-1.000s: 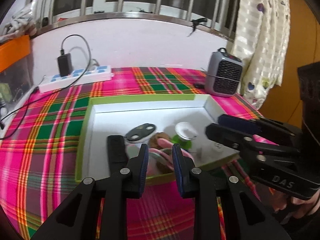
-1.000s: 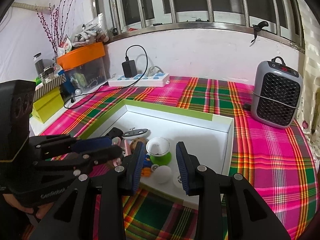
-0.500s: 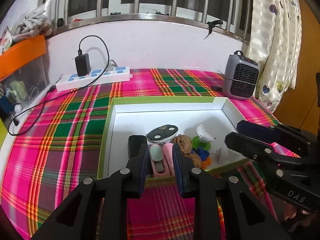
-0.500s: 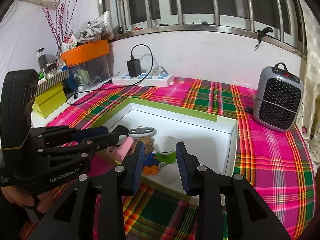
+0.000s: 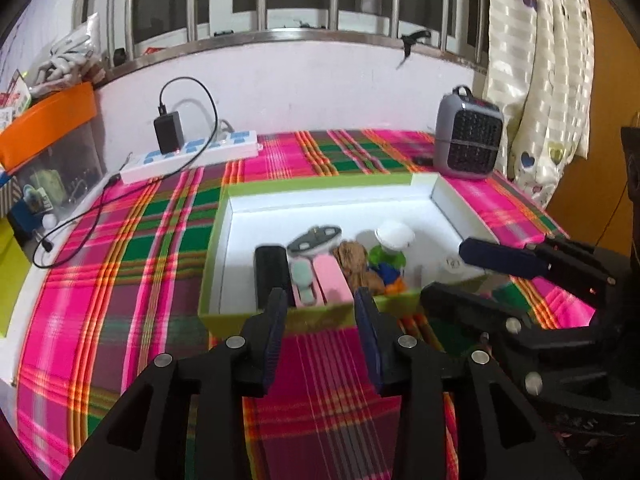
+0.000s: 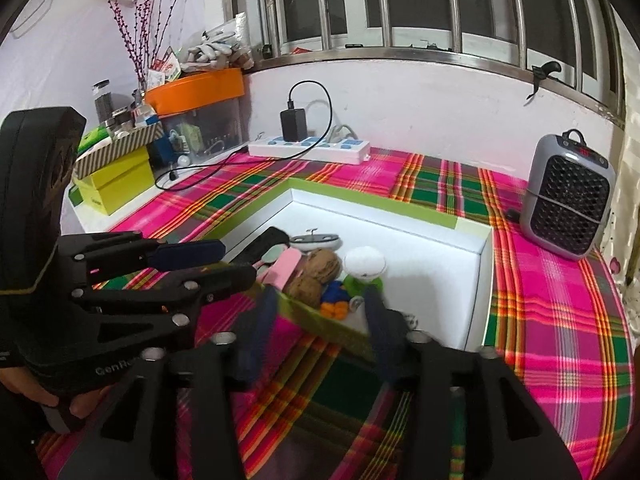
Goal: Organize objects
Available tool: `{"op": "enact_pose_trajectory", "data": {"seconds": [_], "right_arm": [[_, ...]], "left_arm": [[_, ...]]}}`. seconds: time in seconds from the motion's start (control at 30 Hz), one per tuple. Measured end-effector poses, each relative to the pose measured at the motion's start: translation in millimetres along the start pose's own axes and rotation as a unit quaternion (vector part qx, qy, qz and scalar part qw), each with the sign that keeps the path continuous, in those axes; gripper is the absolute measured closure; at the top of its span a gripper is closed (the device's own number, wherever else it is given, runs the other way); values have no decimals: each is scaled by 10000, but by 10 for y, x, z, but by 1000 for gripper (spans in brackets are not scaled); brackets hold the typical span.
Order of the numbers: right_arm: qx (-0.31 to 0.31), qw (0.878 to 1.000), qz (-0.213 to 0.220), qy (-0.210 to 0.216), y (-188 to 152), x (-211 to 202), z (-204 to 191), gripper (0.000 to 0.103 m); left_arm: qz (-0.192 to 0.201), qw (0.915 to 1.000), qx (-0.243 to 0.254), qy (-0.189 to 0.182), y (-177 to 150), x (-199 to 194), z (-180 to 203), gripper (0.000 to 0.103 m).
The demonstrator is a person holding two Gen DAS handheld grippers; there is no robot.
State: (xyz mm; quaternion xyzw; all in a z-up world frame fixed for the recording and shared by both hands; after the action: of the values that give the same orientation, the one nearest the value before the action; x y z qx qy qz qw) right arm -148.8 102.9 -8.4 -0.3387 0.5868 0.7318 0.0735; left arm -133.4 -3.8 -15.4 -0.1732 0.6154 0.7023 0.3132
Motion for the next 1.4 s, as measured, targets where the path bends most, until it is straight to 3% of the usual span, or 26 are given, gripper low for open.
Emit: {"op": "enact_pose_trajectory", "data": {"seconds": [0.4,0.77,1.03,1.4], "right_arm": [[141,9995,-274,-95,-206,-141,-13,51],[163,9947,-890,-498,-441,-49,7,51],[91,9880,-1346,-758,-559,91,44,51],[65,9878,-1339,-788,-572,83,54,50]], "left_arm": [[-520,9985,95,127,-263,56,117,69],[-787,9965,-60,259,-448,109,103,69],[-799,9964,-111,255,-454,119,91,67],[-792,9961,-233,304,-448,135,35,57]]}}
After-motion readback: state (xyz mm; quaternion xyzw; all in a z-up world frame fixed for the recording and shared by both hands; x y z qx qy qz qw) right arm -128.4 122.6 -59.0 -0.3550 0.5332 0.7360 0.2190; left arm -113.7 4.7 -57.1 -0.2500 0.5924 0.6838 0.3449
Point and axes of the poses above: each gripper's, at about its wrist camera, not at the fingertips, and x roughly the way its jaws point, z to its right, y to its top, the point moved 8 cm from there along x, roughly the way its jaws point, and after that the axes turned 15 degrees about -y, right-handed, at the moved point
